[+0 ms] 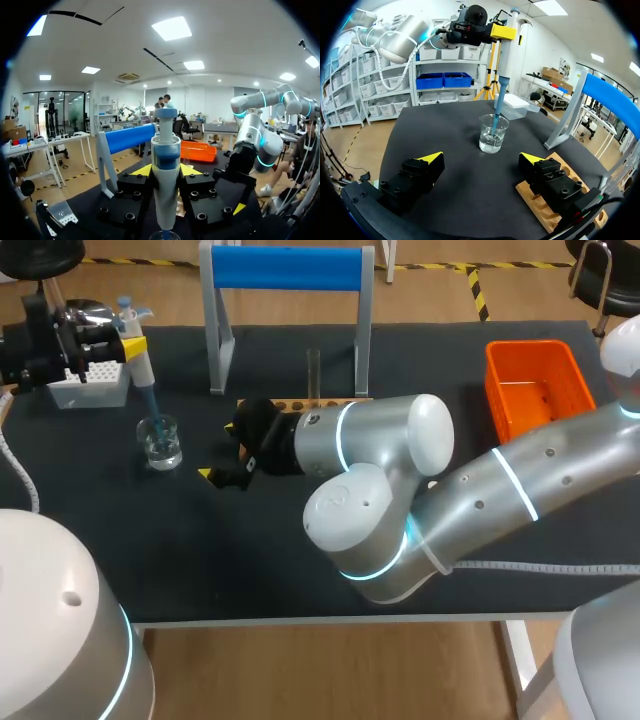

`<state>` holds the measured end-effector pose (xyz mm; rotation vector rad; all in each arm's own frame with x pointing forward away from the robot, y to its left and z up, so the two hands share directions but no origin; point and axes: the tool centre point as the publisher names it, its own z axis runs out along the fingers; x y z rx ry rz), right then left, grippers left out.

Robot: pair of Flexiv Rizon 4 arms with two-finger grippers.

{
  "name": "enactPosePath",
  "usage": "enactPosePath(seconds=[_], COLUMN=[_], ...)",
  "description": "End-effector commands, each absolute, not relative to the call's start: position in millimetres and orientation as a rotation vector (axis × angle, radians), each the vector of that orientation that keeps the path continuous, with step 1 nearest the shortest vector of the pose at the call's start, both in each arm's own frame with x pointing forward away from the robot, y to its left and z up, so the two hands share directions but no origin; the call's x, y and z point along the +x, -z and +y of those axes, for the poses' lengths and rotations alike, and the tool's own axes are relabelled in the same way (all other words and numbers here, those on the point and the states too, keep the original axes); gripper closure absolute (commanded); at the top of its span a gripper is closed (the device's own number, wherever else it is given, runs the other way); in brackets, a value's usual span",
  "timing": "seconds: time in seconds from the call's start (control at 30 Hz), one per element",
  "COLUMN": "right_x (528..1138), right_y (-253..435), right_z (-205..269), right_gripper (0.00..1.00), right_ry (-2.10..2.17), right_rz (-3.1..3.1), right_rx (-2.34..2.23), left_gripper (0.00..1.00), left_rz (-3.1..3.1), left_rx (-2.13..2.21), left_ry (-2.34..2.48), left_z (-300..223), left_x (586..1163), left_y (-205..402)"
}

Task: Invert the test tube, pick up the pipette, mount the tip to pipette, aspirate from beaker and dispense into the tube, eject the tip, return the pipette, and cap with the stopper.

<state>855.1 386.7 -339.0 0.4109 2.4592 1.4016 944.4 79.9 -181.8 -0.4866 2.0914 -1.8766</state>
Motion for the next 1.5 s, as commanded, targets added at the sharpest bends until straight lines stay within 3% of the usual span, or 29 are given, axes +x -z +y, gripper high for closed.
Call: enactPosePath(seconds=[0.03,0.53,1.5], right_x=[854.6,854.6,825.1], right_y=[337.9,337.9,183.1], right_z=[386.1,386.1,328.1], right_gripper=[0.0,0.0,0.0], right_ry=[-1.397,-1.397,-1.692], right_rz=[2.463,2.463,2.56], right_rx=[0.412,0.412,-0.098], left_gripper=[1.0,1.0,1.0], left_rz=[2.091,2.091,2.091], left_rx=[-0.485,-0.485,-0.485], left_ry=[1.878,1.878,1.878], left_z=[80.5,80.5,80.5], left_x=[944.2,944.2,944.2], left_y=[181.7,181.7,181.7])
